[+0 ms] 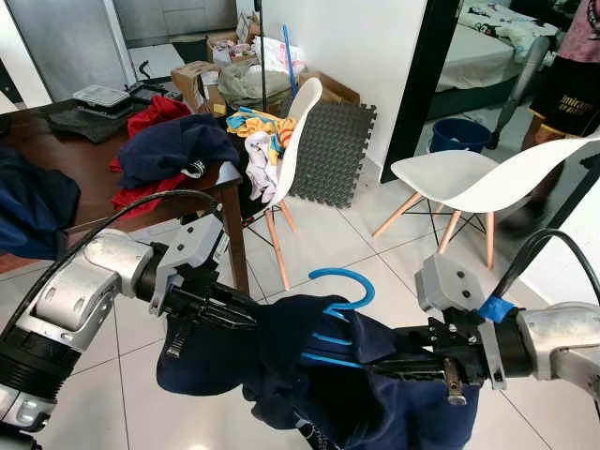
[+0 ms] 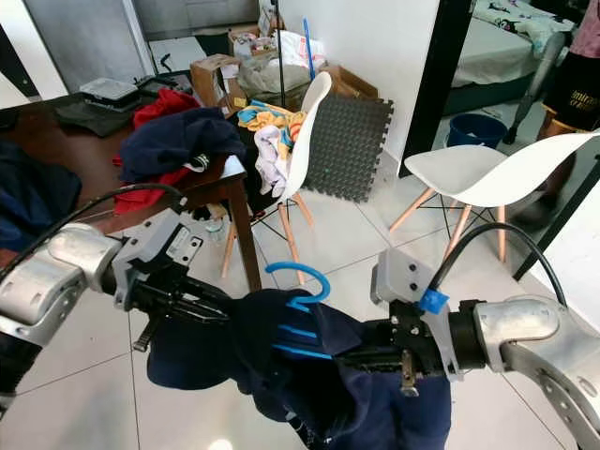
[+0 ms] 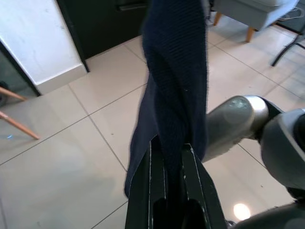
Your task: Hang hanger
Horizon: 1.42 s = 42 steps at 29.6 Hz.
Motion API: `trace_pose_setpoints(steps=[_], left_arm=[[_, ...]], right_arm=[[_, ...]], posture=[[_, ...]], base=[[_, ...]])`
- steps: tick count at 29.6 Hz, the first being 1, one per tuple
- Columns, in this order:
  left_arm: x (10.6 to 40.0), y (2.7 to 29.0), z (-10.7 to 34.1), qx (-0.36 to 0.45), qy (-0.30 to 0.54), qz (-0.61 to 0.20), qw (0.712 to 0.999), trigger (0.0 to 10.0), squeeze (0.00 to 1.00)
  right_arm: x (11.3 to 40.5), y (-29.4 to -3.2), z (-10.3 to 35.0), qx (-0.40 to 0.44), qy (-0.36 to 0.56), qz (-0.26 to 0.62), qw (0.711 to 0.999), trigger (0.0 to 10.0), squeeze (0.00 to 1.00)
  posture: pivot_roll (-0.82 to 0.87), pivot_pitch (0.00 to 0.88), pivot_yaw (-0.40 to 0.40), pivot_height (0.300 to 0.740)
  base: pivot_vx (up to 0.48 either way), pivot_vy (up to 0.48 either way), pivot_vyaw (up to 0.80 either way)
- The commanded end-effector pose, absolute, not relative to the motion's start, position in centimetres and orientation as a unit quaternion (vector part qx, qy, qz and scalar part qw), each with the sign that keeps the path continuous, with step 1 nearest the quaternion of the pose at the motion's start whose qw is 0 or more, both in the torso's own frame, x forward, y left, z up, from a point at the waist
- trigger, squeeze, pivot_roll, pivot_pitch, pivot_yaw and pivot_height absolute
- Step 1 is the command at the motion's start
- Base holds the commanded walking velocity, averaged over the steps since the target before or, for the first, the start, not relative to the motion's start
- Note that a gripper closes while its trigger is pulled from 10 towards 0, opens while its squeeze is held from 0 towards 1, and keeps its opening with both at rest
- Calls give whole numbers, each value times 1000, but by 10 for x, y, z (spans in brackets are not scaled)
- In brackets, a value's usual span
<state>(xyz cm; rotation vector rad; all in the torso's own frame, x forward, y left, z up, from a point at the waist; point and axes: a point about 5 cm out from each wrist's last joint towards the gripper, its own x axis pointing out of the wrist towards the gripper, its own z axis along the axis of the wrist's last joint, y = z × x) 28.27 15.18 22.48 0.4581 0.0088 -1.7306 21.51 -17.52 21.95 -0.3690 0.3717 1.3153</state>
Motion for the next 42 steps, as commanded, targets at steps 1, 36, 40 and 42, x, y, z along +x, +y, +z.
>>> trace_pose_setpoints(steps=[1,36,40,42], left_arm=[[280,145,238,196,-44,-765,612,10000,0],[311,207,246,173,3,-639,750,10000,1000],[331,234,210,149,28,-445,882,10000,1000],[335,234,177,126,59,-343,929,10000,1000]], right_arm=[[214,-172,216,-175,174,608,755,0,0],[240,-228,180,-115,220,421,872,0,0],[254,-279,160,2,204,176,963,0,0],[254,-292,152,64,172,75,980,0,0]], posture=[[-18,64,7,740],[-23,55,0,740],[-23,60,-1,740],[-29,64,-3,740]], base=[[0,0,0],[0,0,0],[0,0,0],[0,0,0]])
